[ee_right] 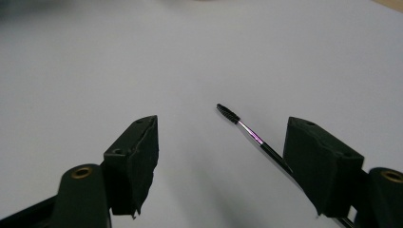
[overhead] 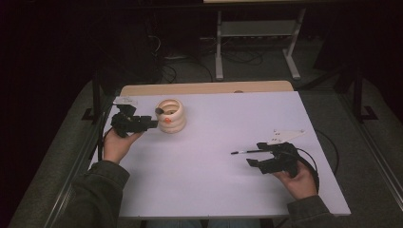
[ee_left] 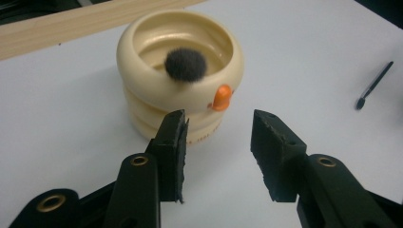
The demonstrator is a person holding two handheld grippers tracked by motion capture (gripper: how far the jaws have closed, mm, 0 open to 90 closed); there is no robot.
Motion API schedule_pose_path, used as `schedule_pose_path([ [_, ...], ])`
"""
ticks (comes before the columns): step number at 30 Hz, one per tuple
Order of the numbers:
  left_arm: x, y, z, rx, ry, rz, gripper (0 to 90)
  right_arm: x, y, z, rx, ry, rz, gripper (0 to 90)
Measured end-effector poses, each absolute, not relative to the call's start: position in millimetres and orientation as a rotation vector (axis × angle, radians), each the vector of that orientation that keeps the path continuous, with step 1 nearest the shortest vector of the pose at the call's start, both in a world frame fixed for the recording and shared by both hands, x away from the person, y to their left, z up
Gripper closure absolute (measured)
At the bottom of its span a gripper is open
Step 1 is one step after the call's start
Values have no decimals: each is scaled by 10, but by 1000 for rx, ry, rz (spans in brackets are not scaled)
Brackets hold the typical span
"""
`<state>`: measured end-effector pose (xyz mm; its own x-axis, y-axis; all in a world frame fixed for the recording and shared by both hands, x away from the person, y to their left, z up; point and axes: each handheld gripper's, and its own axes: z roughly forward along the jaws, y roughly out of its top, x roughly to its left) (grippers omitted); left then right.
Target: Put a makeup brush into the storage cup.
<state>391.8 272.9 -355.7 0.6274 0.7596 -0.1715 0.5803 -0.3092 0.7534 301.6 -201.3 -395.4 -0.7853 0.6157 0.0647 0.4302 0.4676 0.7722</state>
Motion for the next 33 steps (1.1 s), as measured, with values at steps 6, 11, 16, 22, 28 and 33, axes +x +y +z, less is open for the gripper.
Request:
schedule_pose_path([
  [6, 3773, 2753, -3625, 1998, 1044, 271, 535, 3016, -2075, -3956, 912, 2501, 1201, 261],
  [11, 3649, 2710, -3683, 2007, 1027, 276, 516, 3003, -2117, -3967, 931, 2508, 1189, 254],
  [16, 3532, 2653, -3712, 2030, 1018, 295, 499, 3006, -2162, -3971, 932, 2497, 1187, 247],
  [22, 3419, 2613, -3748, 2021, 990, 287, 486, 3018, -2168, -3974, 955, 2499, 1191, 225],
  [28, 3308, 2548, -3778, 2005, 959, 279, 467, 3023, -2141, -3979, 941, 2511, 1179, 225],
  [33, 3191, 2480, -3848, 2011, 925, 280, 442, 3022, -2128, -3976, 949, 2517, 1182, 217],
])
